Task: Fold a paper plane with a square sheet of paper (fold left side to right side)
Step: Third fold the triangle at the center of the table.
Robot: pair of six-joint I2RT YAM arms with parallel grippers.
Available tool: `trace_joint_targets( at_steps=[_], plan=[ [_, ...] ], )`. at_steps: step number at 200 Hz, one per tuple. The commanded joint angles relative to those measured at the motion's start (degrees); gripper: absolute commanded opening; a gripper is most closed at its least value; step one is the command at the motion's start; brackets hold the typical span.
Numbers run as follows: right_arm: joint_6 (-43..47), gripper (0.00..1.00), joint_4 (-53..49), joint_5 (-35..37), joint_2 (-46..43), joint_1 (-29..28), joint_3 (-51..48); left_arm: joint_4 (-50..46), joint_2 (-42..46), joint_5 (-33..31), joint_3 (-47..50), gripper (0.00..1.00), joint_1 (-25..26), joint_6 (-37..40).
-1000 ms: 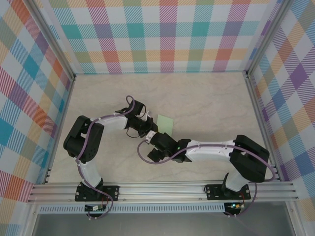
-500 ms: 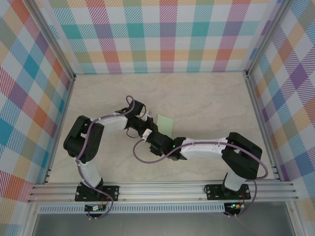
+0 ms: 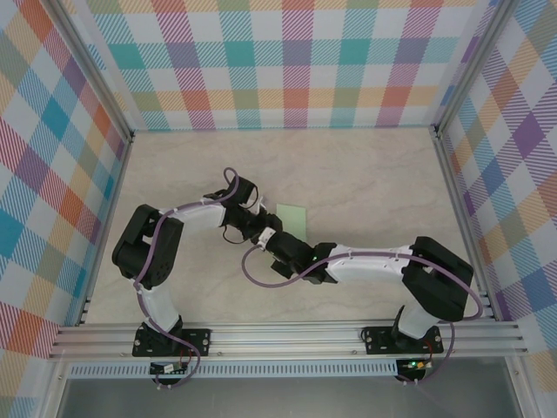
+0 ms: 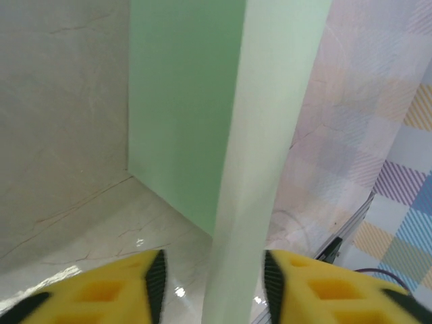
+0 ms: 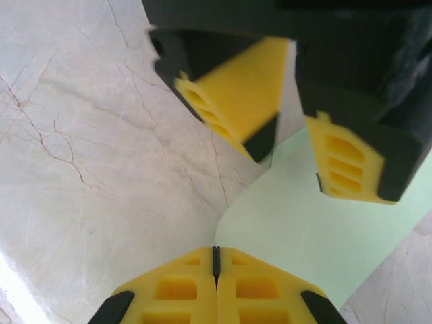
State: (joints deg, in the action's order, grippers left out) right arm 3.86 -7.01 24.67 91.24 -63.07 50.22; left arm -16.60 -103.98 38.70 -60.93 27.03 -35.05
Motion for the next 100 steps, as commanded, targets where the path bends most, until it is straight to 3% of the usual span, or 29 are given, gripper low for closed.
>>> trace_joint_targets(
  at_steps=[1, 18, 35, 74, 100],
  plan=[
    [-1.4, 0.00, -0.5, -2.8, -2.1, 0.9, -1.2, -5.3, 3.6, -0.4, -1.4, 0.55, -2.4, 2.9],
    [-1.8, 0.00, -0.3, -4.0, -2.2, 1.3, -1.7, -7.3, 5.7, 0.3, -2.1, 0.61, -4.7, 4.5],
    [-2.2, 0.00, 0.1, -4.6, -2.3, 1.6, -1.9, -9.7, 6.8, 0.4, -4.3, 0.61, -6.5, 6.5],
    [-3.3, 0.00, 1.3, -5.5, -2.2, 2.4, -2.4, -9.4, 1.9, 4.1, -13.4, 0.29, -4.6, 8.4],
    [-3.9, 0.00, 1.3, -5.9, -2.4, 2.8, -2.8, -12.0, -6.8, 4.4, -22.4, 0.20, -1.2, 10.6]
  ],
)
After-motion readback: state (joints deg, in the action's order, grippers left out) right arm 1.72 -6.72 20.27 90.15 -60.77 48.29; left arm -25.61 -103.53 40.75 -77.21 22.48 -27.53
